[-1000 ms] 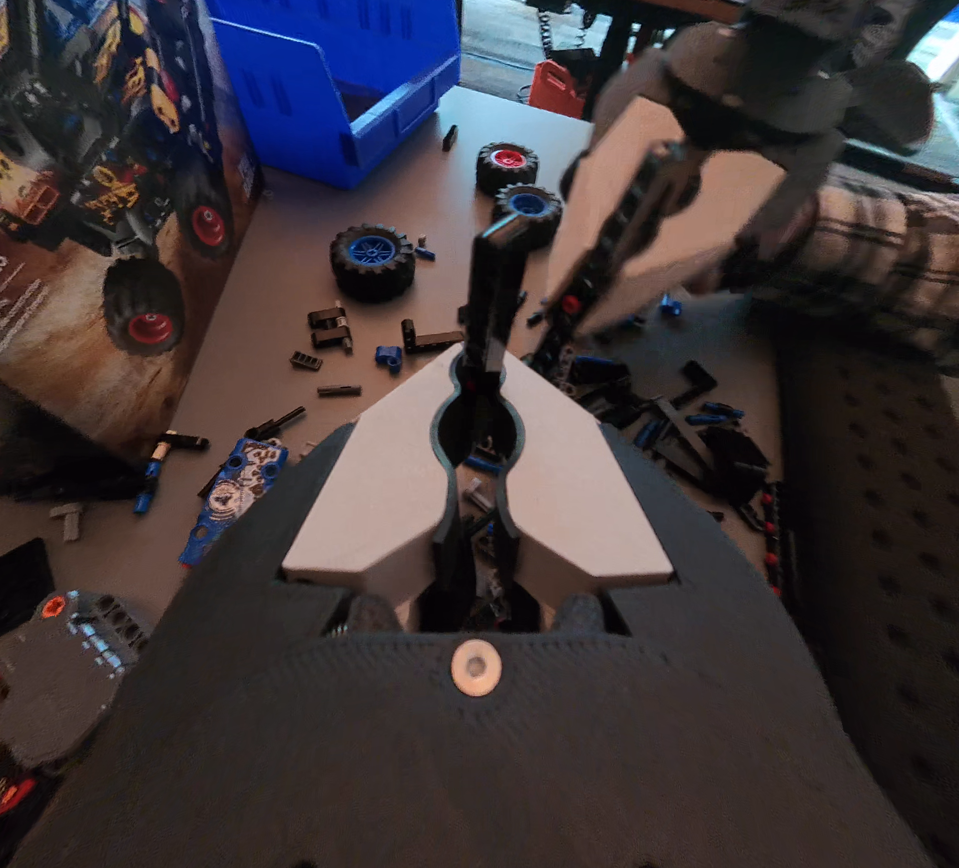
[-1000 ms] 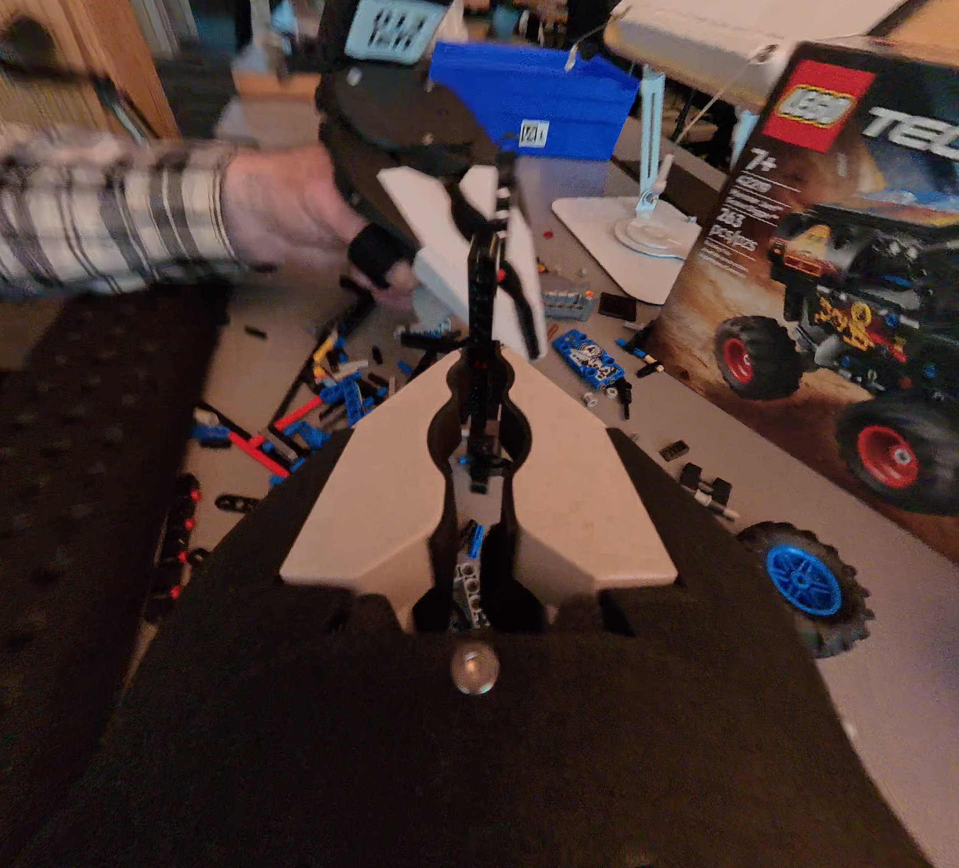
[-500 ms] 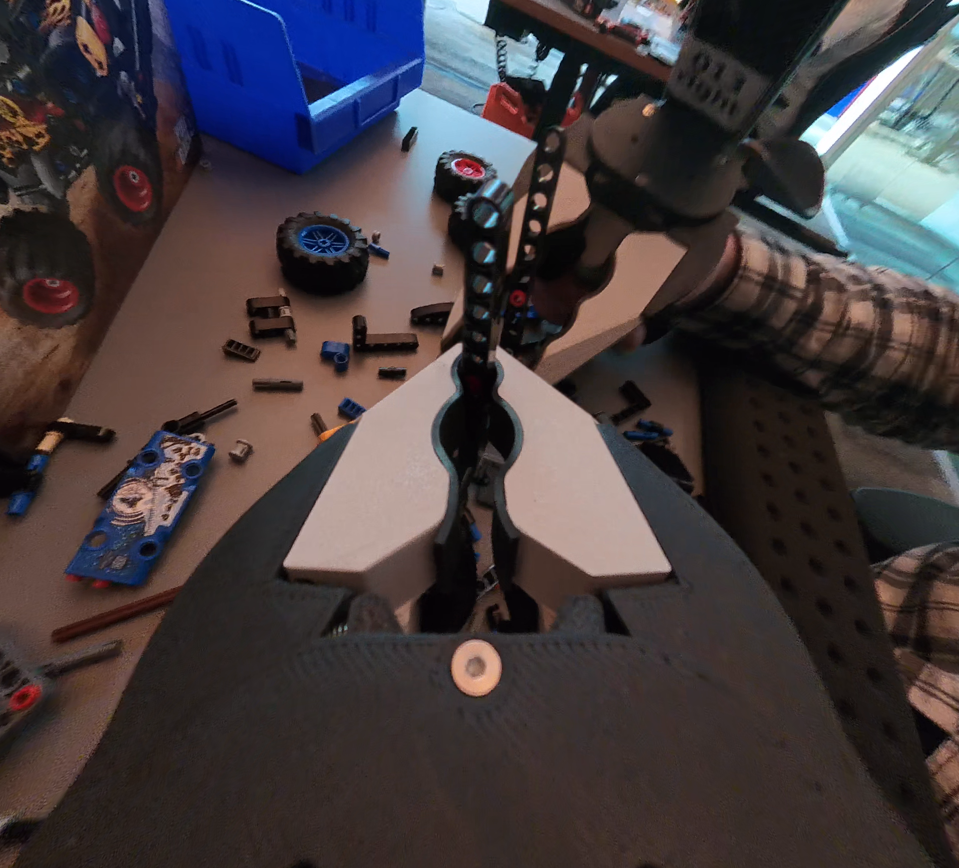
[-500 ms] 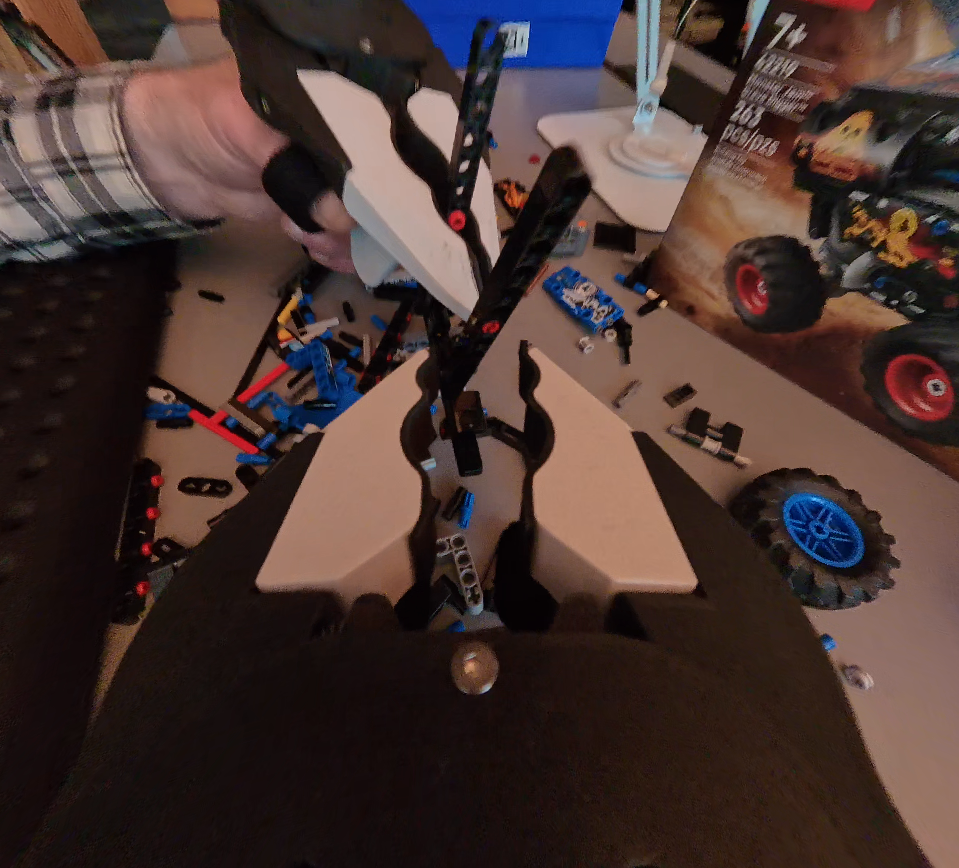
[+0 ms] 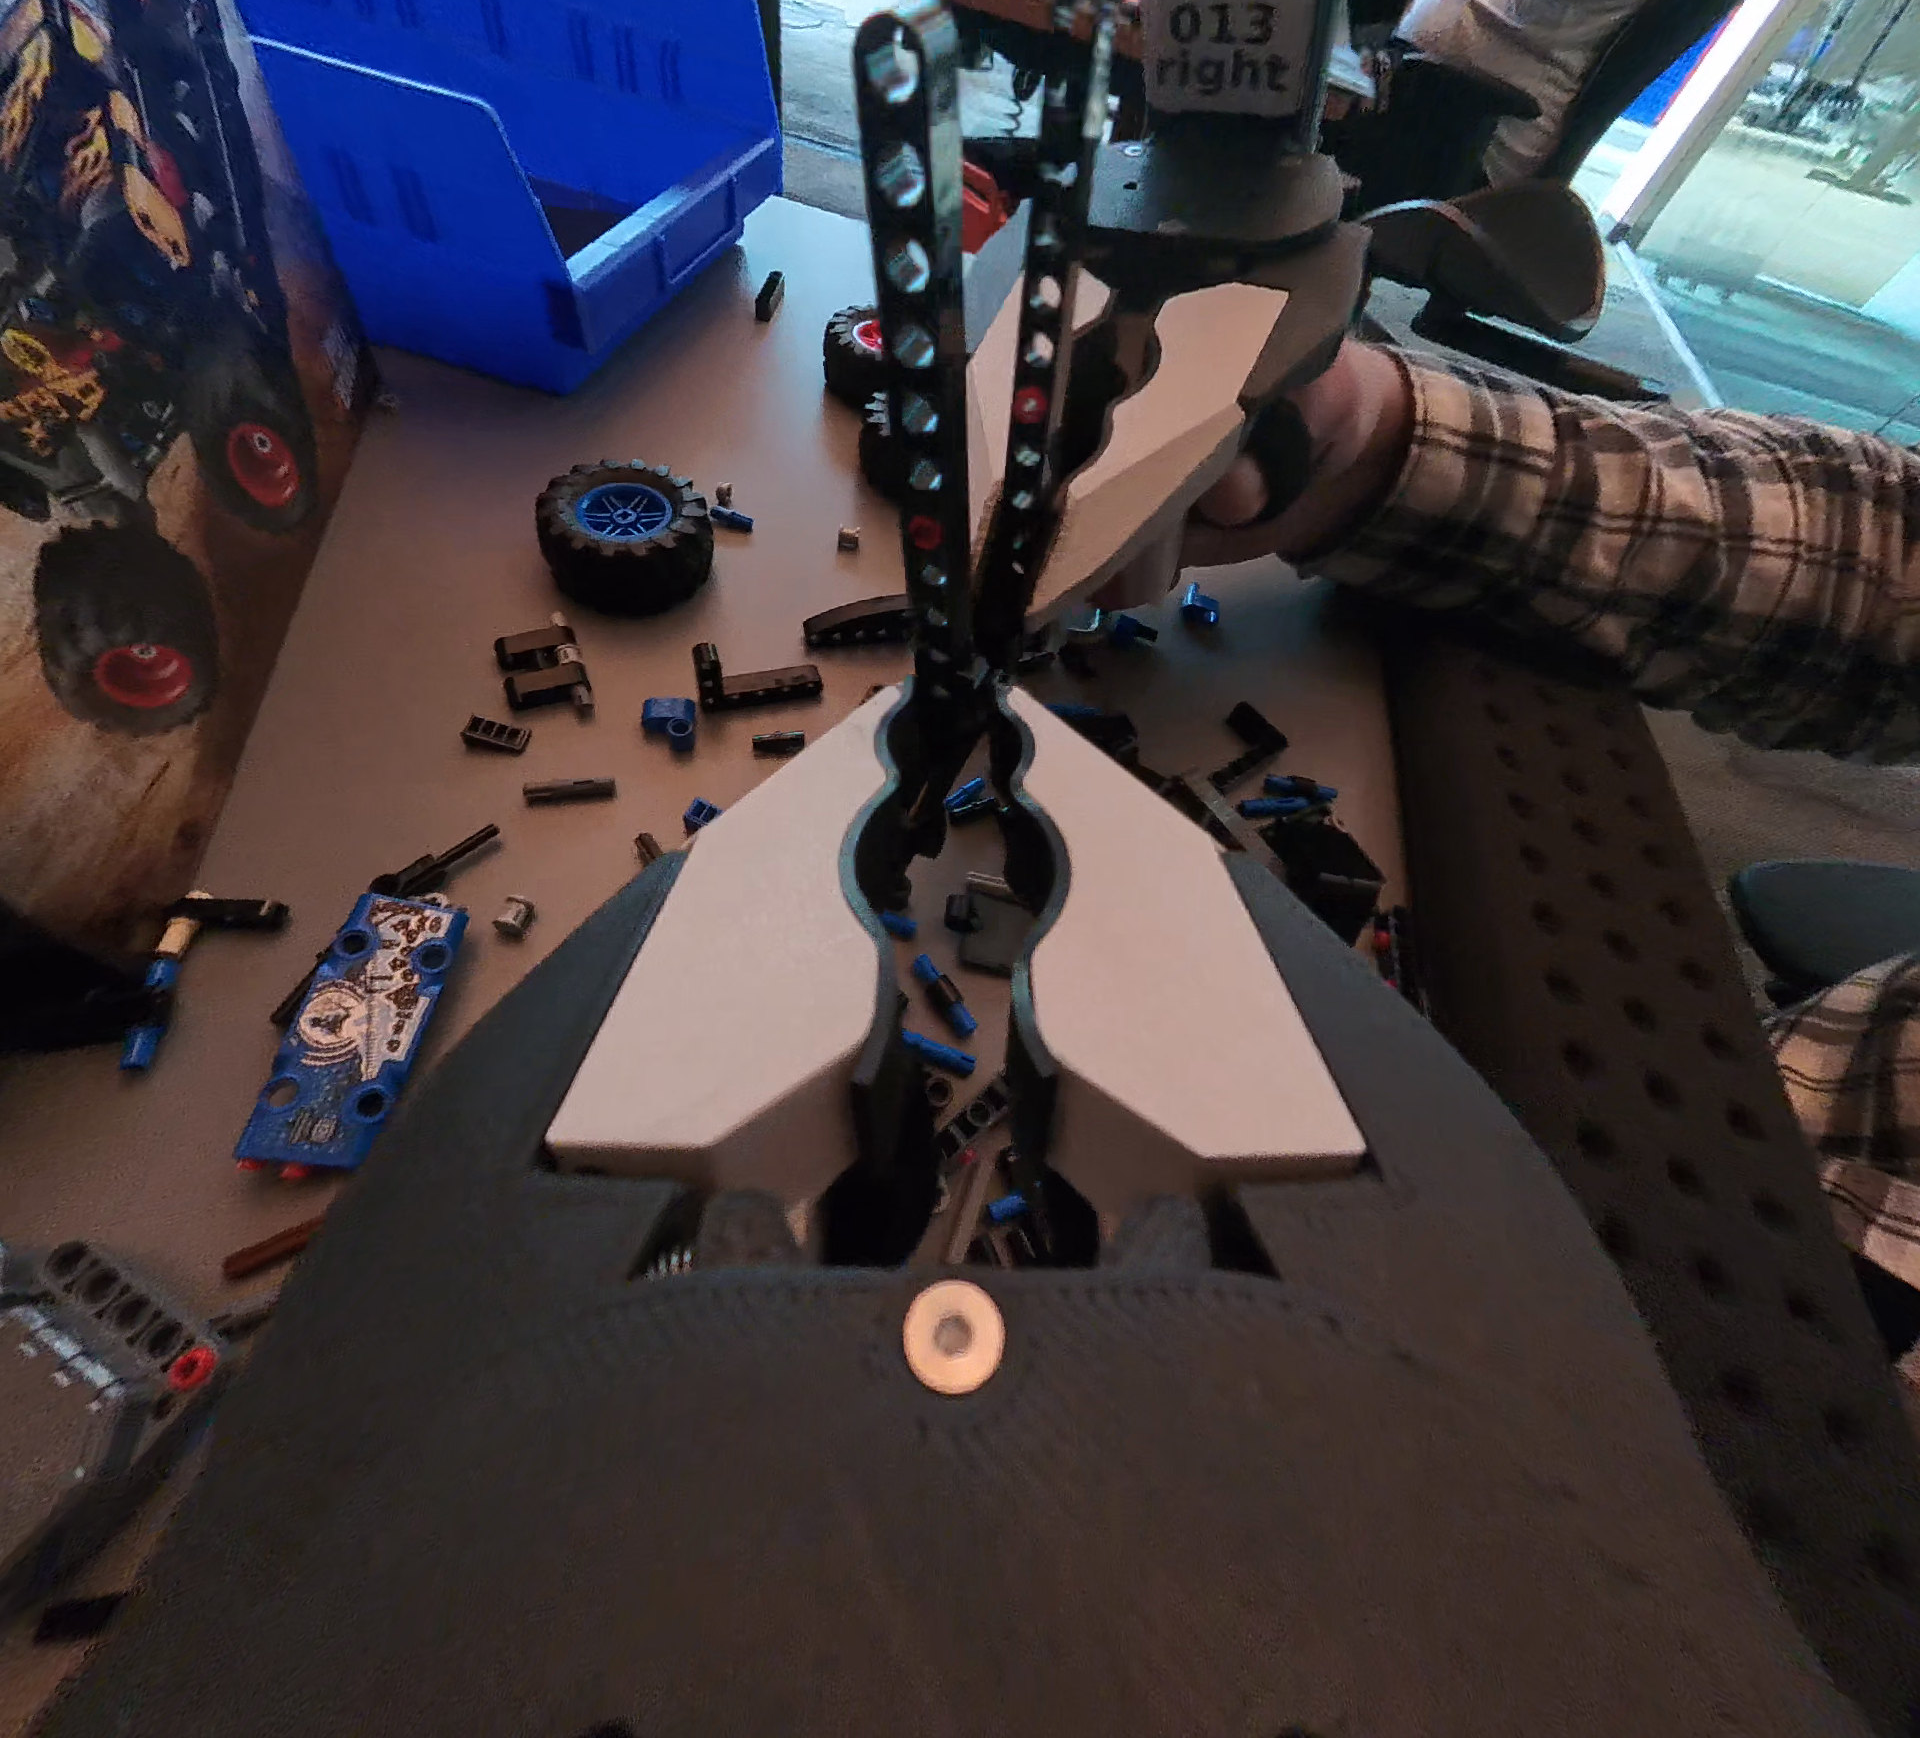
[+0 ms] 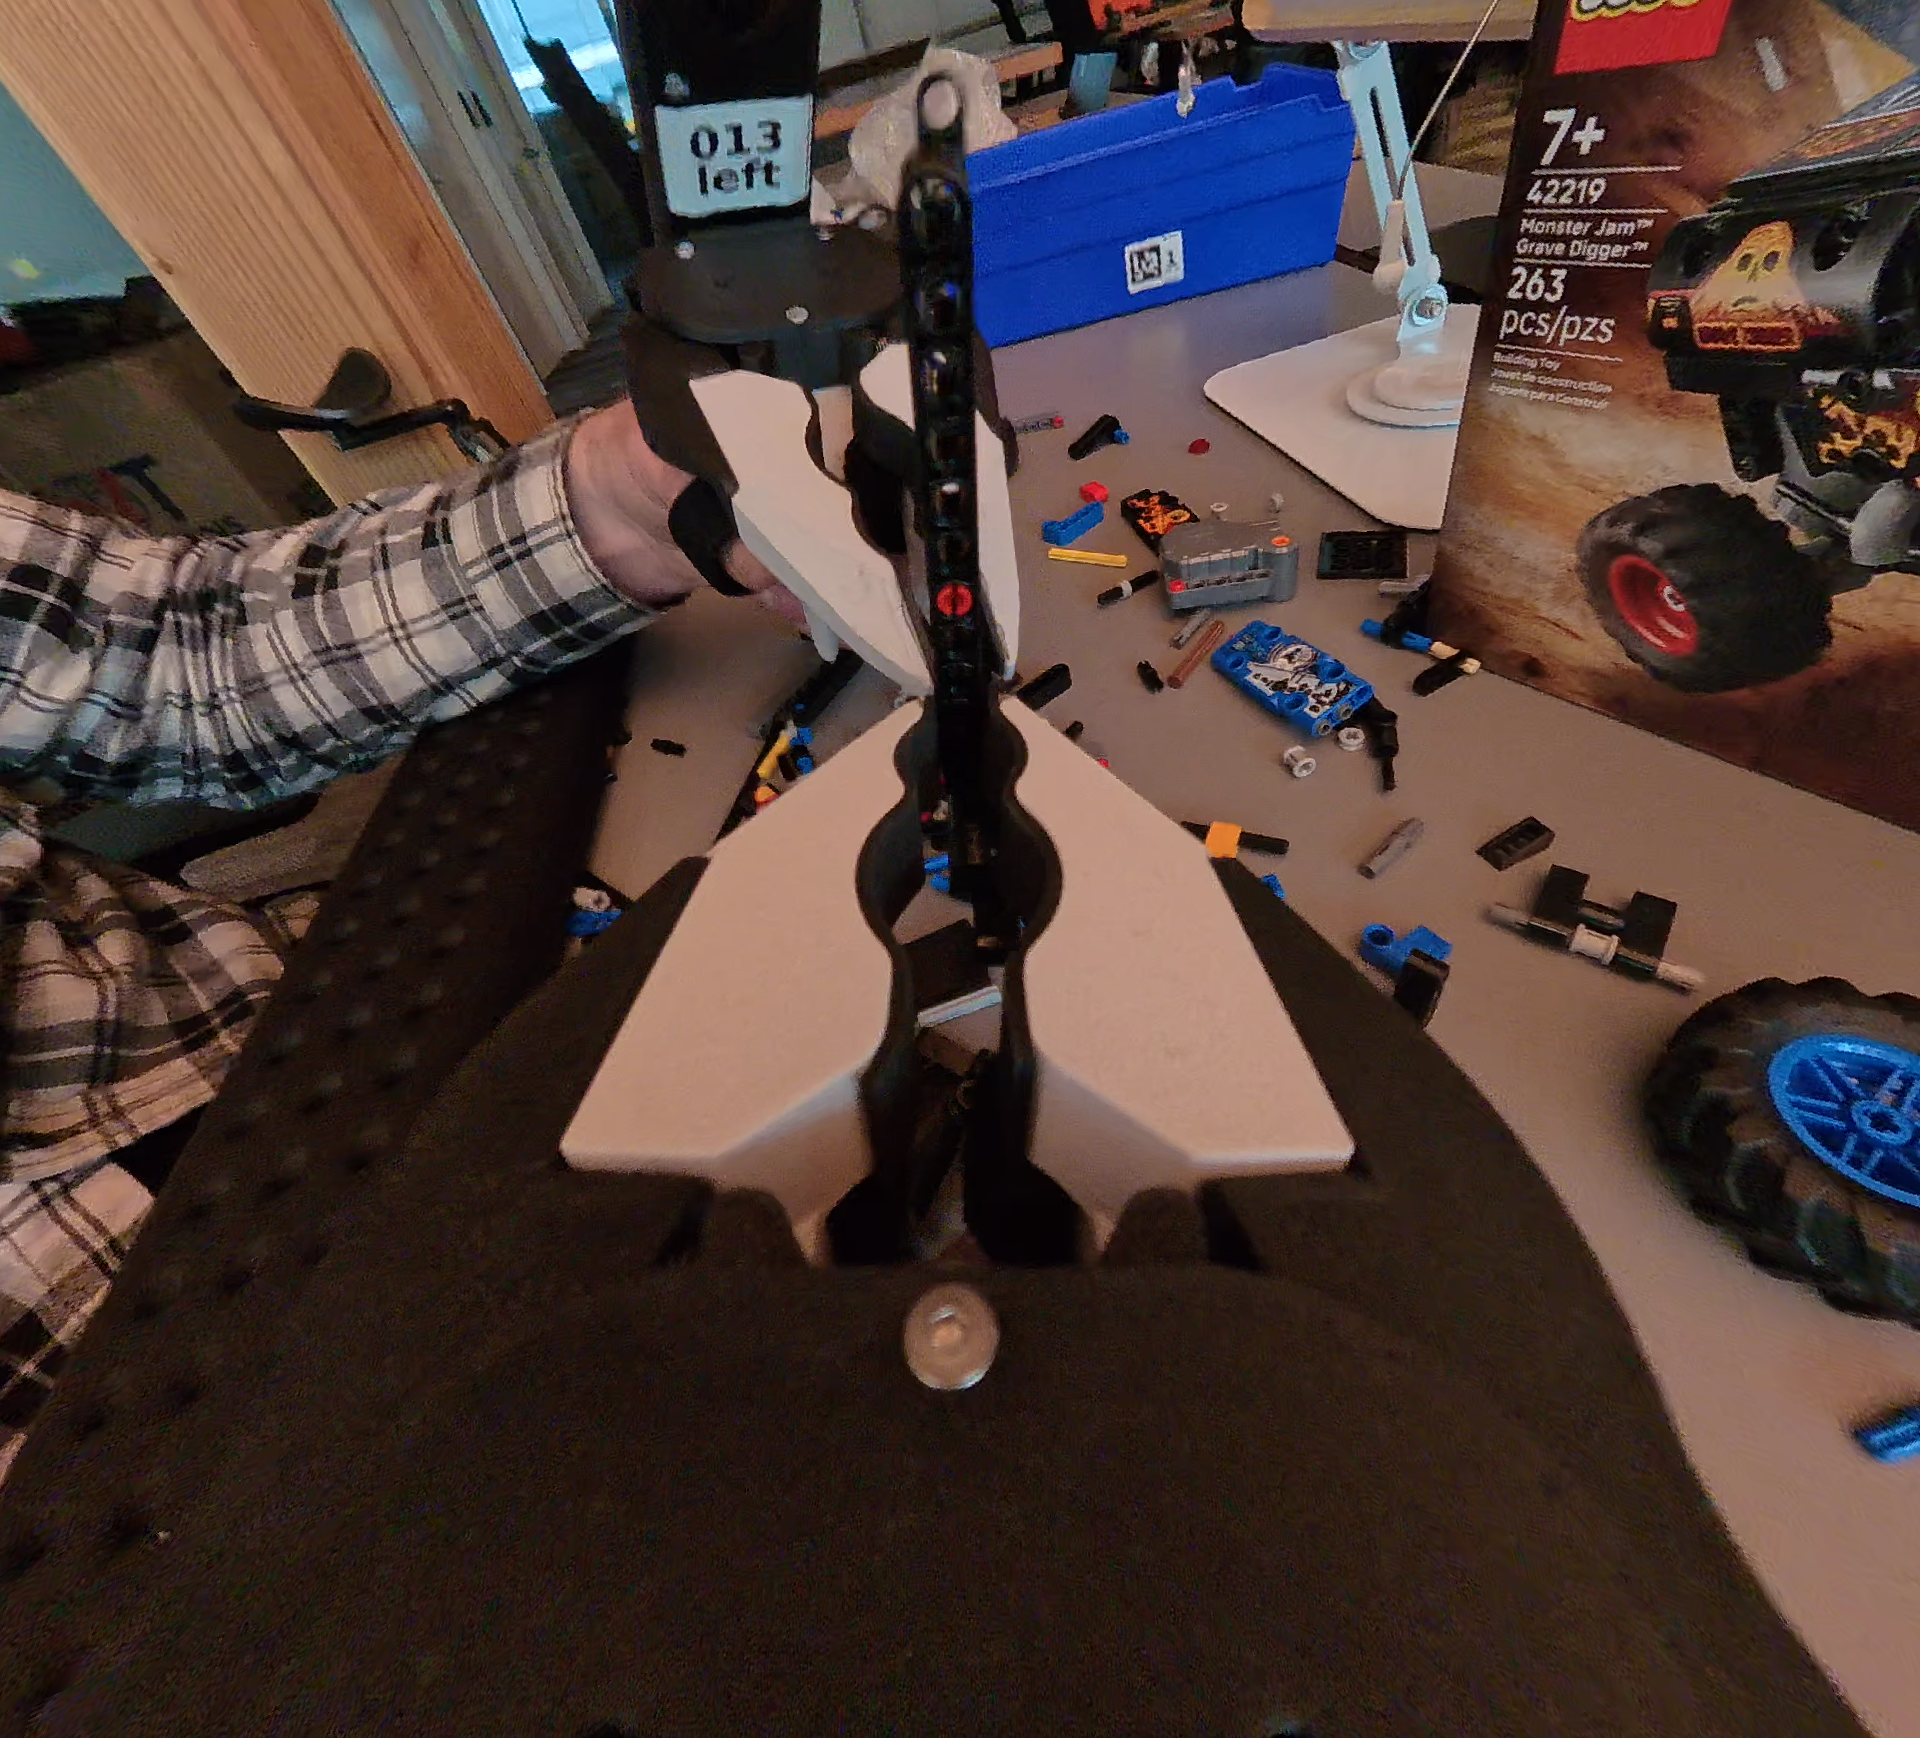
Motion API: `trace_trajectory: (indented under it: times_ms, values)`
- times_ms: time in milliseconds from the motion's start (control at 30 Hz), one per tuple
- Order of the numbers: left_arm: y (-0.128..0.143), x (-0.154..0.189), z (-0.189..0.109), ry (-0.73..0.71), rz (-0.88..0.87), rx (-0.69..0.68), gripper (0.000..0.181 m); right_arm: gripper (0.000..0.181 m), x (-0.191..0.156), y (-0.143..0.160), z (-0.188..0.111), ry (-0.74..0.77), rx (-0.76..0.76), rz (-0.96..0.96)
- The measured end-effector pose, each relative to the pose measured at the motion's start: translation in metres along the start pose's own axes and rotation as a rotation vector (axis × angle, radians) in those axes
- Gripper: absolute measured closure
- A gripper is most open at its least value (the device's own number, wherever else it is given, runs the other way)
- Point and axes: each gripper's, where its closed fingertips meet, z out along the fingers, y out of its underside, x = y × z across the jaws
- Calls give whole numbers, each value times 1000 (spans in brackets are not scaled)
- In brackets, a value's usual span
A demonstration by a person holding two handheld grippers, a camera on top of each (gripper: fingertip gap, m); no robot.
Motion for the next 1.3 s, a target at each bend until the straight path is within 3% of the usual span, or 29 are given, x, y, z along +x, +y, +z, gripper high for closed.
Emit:
trace_trajectory:
  times_ms: [233,400,500,600,767,967,1033,1200,1300]
  values:
    - [-2,3,1,-59,103,-16,172,176,-2,-6,-2,23,8,-41]
    - [15,-4,10,-184,244,-146,174,176,3,8,6,116,-112,-135]
    - [11,15,21,-170,329,-141,174,174,4,2,8,126,-106,-136]
    - [22,16,32,-158,335,-226,170,176,16,21,15,195,-235,-188]
    - [11,6,18,-103,177,-96,174,174,16,10,10,207,-162,-176]
    - [-3,11,10,-66,152,-2,175,173,6,-3,2,137,-68,-142]
    - [-8,13,7,-28,107,35,176,161,7,-11,-3,127,-17,-105]
    - [-15,10,-2,3,22,96,177,155,13,-31,-26,137,105,-62]
    - [-23,16,-5,62,-26,142,177,147,8,-19,-25,83,37,-48]
